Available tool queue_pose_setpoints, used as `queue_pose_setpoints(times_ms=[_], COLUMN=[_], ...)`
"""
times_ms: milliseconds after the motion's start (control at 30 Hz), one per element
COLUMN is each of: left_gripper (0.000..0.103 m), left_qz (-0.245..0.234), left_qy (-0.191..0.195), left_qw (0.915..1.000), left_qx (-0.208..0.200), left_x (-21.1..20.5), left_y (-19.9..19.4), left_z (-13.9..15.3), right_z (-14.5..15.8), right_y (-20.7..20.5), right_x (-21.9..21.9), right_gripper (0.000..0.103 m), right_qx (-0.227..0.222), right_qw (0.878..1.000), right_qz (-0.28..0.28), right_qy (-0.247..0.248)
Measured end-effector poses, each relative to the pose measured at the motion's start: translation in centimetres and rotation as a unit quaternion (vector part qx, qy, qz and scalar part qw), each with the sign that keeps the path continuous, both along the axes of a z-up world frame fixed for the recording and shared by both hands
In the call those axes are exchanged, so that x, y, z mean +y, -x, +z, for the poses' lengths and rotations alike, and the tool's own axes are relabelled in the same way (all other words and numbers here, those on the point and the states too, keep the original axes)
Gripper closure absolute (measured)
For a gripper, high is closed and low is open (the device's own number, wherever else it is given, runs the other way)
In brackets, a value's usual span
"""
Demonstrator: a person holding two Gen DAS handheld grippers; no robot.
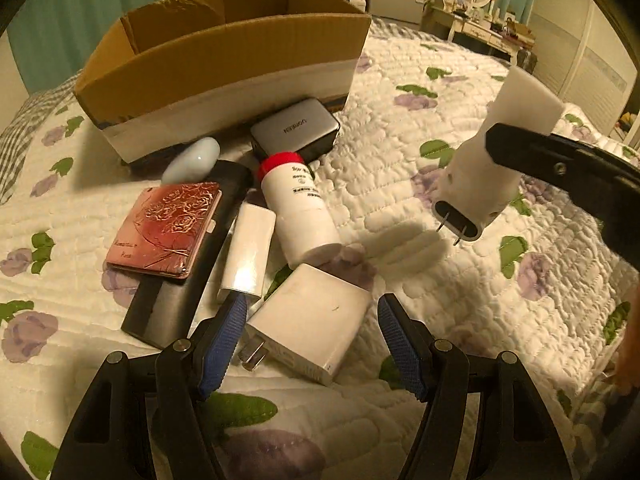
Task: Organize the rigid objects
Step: 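Grasp the white bottle with the right tool while the left tool grasps a white charger, then lower the white bottle and white charger into the box and open both tools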
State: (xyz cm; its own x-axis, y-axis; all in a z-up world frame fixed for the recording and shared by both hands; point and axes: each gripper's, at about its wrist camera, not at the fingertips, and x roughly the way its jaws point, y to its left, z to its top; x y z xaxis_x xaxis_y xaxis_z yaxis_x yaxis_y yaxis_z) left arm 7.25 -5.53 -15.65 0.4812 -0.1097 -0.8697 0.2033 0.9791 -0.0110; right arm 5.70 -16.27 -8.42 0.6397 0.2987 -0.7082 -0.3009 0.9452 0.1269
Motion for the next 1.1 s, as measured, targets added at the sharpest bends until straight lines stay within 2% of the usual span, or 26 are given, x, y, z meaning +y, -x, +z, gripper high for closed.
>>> queue_pose_setpoints(times_ms=[100, 167, 300, 467, 800, 1100], left_gripper=[0.032, 0.032, 0.035, 0.04, 0.044, 0.046], left_qz=[-0.011, -0.015, -0.011, -0.011, 0.001, 0.037], left_qy=[-0.035, -0.045, -0.019, -0.011, 0.038, 0.04], left_qw=[0.9991, 0.9984, 0.999, 0.9995, 0.9991, 0.9939], left_qx=[0.02, 0.032, 0.04, 0.027, -0.019, -0.096], left_x=[-1.1, -1.3, -1.0, -1.0, 1.4, 2.8], left_y=[-0.3, -0.7, -1.6, -1.1, 2.8, 2.3], left_z=[-1.4, -2.0, -2.2, -1.4, 3.9, 9.0], right_z=[-0.3, -0.4, -0.4, -0.4, 1.4, 4.6], right_y=[-0.1, -0.1, -0.1, 0.1, 1.1, 1.5], right_x=[-0.2, -0.2, -0.3, -0.4, 0.0, 1.2], right_gripper=[0.07, 0.07, 0.07, 0.07, 0.07, 0.07], right_qx=[0.005, 0.007, 0.007, 0.006, -0.018, -0.058], right_qw=[1.0, 1.0, 1.0, 1.0, 1.0, 0.998], right_qz=[-0.003, -0.003, -0.002, -0.006, -0.01, -0.003], right_qy=[-0.004, -0.006, -0.009, -0.007, 0.011, 0.035])
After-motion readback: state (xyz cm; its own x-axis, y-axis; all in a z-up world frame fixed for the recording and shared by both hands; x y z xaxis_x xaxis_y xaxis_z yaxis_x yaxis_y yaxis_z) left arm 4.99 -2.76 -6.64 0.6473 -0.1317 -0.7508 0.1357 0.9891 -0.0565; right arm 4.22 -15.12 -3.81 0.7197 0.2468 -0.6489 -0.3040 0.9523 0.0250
